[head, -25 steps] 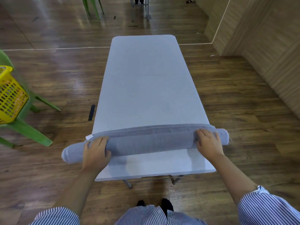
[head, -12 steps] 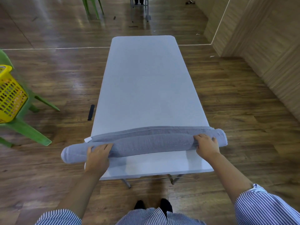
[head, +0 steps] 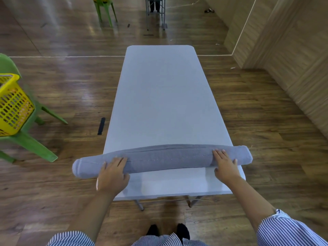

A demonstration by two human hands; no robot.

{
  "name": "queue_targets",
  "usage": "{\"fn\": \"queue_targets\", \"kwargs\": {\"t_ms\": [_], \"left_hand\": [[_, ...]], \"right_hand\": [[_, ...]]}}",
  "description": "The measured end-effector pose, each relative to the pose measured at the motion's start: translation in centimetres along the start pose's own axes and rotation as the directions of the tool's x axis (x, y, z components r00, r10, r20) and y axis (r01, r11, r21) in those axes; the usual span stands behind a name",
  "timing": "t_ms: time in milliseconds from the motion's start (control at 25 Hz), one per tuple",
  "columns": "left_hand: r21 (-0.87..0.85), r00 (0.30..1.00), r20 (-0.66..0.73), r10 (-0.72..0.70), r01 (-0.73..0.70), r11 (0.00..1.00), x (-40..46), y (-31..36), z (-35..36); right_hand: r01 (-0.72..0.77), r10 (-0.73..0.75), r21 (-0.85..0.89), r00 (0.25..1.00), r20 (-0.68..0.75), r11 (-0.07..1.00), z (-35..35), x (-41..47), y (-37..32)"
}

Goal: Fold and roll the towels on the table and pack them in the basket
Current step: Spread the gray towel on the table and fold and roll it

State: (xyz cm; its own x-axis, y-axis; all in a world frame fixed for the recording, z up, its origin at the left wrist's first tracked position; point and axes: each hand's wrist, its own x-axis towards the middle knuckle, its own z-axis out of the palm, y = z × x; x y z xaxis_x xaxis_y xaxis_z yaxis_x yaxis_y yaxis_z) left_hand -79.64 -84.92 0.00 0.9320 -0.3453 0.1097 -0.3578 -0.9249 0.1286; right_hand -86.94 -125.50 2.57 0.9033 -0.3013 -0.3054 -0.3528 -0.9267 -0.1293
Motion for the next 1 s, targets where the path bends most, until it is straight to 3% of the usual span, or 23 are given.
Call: {"fn": "queue_targets", "kwargs": {"t_ms": [200,360,480,560,760,1000], "left_hand": [[-0.02,0.997,0.078,0.029,-0.027,0.999,0.6,-1.1,0.3],[0.003,0.996,0.053,0.078,-0.079,0.997,1.8,-2.0,0.7],[0.042,0.995,0.008,0.096,-0.096,0.994,2.7,-2.5,0.5],[0.054,0.994,-0.037,0.099,-0.097,0.994,2.9,-2.5,0.2],[0.041,0.981,0.058,0.187,-0.189,0.981,4.1,-4.3,0.6],[-0.017,0.951,-0.106,0.289,-0.292,0.956,10.8,-3.3,-0.4]], "right_hand": [[-0.063,0.063,0.102,0.998,0.001,0.993,0.3,0.3,-0.7],[-0.056,0.057,0.087,0.998,-0.008,0.995,-0.3,1.0,-0.6],[-0.033,0.041,0.08,0.994,-0.1,0.996,-0.9,2.1,-0.7],[0.018,-0.012,0.048,0.993,-0.122,0.999,-1.0,2.9,-0.7],[0.122,-0.122,-0.044,0.992,-0.005,0.992,-2.1,6.3,-0.2],[0.35,-0.349,-0.009,0.933,-0.082,0.937,-4.3,13.1,-2.0]]}}
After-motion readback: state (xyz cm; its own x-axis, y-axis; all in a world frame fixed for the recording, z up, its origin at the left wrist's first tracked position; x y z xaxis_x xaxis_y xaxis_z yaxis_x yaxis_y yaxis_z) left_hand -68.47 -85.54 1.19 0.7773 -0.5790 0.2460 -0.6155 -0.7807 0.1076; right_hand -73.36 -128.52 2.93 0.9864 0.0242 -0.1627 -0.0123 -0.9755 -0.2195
